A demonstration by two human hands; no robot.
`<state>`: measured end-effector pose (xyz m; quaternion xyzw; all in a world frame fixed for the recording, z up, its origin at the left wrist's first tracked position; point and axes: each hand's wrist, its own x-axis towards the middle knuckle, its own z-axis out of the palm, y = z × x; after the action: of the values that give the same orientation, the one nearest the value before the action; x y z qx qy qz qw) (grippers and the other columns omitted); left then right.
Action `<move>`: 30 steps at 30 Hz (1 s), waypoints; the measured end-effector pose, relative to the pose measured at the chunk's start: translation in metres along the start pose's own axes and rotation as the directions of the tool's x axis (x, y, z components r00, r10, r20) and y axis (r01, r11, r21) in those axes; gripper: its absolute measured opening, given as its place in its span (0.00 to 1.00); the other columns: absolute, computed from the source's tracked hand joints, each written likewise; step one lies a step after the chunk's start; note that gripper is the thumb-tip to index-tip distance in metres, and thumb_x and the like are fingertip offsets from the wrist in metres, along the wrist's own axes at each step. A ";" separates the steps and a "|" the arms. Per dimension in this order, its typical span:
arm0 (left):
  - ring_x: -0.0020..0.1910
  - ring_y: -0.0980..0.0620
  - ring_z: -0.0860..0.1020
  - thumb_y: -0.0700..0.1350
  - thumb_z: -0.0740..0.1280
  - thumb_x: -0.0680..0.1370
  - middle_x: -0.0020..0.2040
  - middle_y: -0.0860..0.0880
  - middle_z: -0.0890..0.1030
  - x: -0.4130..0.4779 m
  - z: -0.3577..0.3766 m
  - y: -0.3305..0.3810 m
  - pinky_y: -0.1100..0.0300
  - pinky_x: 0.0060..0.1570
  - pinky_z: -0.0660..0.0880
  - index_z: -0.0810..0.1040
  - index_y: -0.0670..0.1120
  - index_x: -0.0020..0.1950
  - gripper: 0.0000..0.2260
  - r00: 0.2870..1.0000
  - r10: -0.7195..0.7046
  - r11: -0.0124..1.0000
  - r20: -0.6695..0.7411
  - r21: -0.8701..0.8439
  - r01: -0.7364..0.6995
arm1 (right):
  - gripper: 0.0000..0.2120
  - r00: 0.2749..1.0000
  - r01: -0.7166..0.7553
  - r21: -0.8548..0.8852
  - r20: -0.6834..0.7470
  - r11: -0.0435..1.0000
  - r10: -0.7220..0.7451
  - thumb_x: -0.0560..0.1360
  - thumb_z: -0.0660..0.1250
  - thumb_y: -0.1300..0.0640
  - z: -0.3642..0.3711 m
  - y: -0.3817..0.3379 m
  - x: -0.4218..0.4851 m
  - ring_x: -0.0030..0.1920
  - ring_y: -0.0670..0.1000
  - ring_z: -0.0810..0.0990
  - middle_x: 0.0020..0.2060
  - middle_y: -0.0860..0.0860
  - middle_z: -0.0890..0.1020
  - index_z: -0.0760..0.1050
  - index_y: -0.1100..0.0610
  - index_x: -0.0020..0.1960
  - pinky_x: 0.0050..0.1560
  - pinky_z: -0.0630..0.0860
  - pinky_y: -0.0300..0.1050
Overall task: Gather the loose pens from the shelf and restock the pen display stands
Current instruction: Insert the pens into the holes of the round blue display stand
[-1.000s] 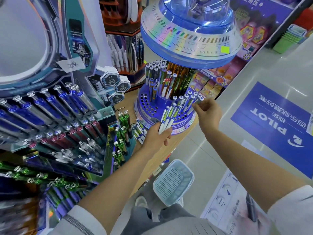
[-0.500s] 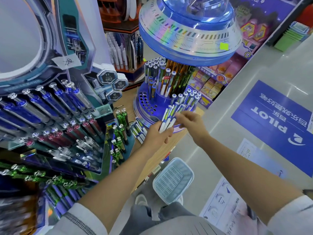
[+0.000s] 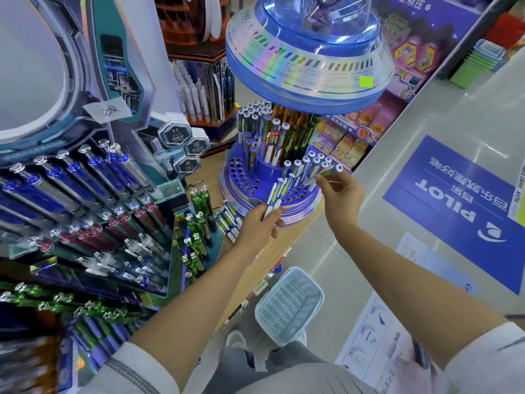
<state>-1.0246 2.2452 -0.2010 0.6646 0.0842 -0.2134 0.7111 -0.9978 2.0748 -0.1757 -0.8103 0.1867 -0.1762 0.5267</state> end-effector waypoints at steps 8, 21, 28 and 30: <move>0.31 0.55 0.71 0.46 0.62 0.81 0.42 0.46 0.80 0.002 -0.006 -0.002 0.70 0.25 0.66 0.80 0.49 0.51 0.07 1.000 -0.006 1.000 0.016 0.011 0.006 | 0.10 1.000 -0.031 -0.142 -0.006 0.989 0.030 0.73 0.74 0.55 0.012 -0.002 0.003 0.37 0.46 0.79 0.37 0.48 0.80 0.73 0.49 0.41 0.39 0.76 0.42; 0.31 0.57 0.72 0.47 0.63 0.81 0.42 0.49 0.80 0.005 -0.010 -0.001 0.71 0.26 0.65 0.79 0.45 0.55 0.09 0.999 0.008 0.999 0.032 0.034 -0.009 | 0.09 0.988 -0.140 -0.138 0.041 0.980 0.147 0.76 0.69 0.50 0.024 0.016 0.006 0.37 0.52 0.83 0.36 0.49 0.83 0.83 0.55 0.45 0.46 0.81 0.55; 0.31 0.55 0.72 0.47 0.61 0.81 0.41 0.49 0.82 0.008 0.002 0.001 0.64 0.29 0.63 0.78 0.43 0.54 0.10 0.996 -0.042 0.997 0.077 0.068 0.037 | 0.12 0.803 -0.078 -0.007 0.592 0.997 0.067 0.78 0.68 0.54 0.010 0.004 -0.009 0.38 0.48 0.81 0.36 0.52 0.84 0.80 0.63 0.45 0.40 0.76 0.40; 0.30 0.55 0.72 0.48 0.61 0.81 0.42 0.49 0.81 0.007 0.005 0.002 0.65 0.27 0.63 0.78 0.45 0.53 0.09 0.993 -0.053 0.997 0.107 0.059 0.047 | 0.12 0.836 -0.070 0.032 0.547 0.997 0.041 0.78 0.67 0.56 0.005 0.004 -0.006 0.36 0.47 0.81 0.35 0.53 0.83 0.79 0.66 0.45 0.40 0.76 0.38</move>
<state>-1.0178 2.2392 -0.2016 0.6697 0.0560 -0.2690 0.6900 -1.0009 2.0799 -0.1819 -0.8076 0.0478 0.0724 0.5833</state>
